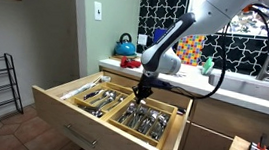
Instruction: Remove one silver fork from the right side of the open drawer and put it on the counter.
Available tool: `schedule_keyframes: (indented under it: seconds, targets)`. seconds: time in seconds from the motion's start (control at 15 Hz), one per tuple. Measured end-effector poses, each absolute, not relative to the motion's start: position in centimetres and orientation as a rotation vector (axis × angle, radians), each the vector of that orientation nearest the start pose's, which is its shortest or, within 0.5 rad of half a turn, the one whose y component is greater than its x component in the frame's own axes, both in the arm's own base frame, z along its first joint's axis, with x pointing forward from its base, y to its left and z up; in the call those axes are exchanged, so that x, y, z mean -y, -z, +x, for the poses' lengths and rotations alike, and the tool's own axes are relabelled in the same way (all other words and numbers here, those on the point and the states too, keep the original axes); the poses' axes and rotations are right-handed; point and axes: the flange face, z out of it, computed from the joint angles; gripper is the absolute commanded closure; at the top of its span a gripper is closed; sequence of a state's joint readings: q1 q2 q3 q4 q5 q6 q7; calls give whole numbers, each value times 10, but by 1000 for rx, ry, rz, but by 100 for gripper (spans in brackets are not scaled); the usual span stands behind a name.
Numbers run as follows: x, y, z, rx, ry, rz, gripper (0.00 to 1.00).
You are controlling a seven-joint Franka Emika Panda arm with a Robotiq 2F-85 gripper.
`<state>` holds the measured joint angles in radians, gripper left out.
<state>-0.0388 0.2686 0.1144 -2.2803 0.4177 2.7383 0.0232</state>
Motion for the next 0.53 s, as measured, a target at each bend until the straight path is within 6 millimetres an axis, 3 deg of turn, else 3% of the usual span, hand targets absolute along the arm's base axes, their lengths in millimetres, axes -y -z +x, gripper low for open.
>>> schedule_keyframes:
  seconds: [0.27,0.53]
  targets:
    - [-25,-279,544,-428,240,-2906,94]
    - [-28,-278,542,-400,198,-2925,91]
